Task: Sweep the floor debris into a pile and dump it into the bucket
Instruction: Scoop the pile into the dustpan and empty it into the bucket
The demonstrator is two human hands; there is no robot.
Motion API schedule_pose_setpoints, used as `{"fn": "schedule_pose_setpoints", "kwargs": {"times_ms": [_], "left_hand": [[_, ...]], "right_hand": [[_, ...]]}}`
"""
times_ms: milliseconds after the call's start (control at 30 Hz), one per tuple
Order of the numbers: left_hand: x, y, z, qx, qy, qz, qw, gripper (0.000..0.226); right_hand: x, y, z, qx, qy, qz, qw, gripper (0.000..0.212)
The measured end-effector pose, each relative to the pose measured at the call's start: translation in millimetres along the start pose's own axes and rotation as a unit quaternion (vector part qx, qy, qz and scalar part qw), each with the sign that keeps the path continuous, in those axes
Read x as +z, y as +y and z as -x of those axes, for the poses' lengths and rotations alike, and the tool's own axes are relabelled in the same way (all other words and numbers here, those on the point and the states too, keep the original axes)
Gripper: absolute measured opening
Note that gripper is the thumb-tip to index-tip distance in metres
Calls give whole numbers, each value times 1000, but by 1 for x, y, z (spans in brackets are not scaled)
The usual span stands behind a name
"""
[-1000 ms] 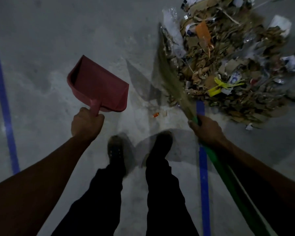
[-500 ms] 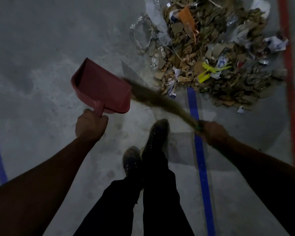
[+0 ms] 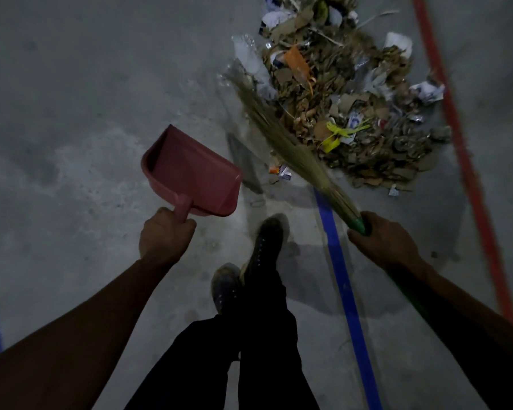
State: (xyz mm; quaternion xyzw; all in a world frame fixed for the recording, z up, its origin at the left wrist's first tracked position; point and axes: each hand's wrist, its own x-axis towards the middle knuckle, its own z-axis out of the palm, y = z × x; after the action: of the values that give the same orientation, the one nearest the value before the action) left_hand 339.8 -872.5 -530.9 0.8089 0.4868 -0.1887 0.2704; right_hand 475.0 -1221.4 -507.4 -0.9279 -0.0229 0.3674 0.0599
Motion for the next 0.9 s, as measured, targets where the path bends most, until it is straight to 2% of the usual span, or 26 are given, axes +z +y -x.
{"fn": "schedule_pose_setpoints", "kwargs": {"times_ms": [133, 333, 500, 733, 900], "left_hand": [[-2, 8, 16, 12, -22, 21, 999, 26], [11, 25, 35, 25, -62, 41, 997, 23], [54, 34, 37, -10, -91, 46, 995, 22], [138, 59, 30, -84, -102, 39, 990, 21], [191, 71, 14, -101, -119, 13, 988, 21]], "right_hand": [[2, 7, 30, 56, 1, -10, 998, 36], [-3, 7, 28, 32, -33, -83, 995, 42], [-6, 14, -11, -15, 0, -119, 993, 33], [0, 57, -96, -22, -10, -185, 982, 33], [10, 92, -149, -9, -9, -200, 980, 30]]}}
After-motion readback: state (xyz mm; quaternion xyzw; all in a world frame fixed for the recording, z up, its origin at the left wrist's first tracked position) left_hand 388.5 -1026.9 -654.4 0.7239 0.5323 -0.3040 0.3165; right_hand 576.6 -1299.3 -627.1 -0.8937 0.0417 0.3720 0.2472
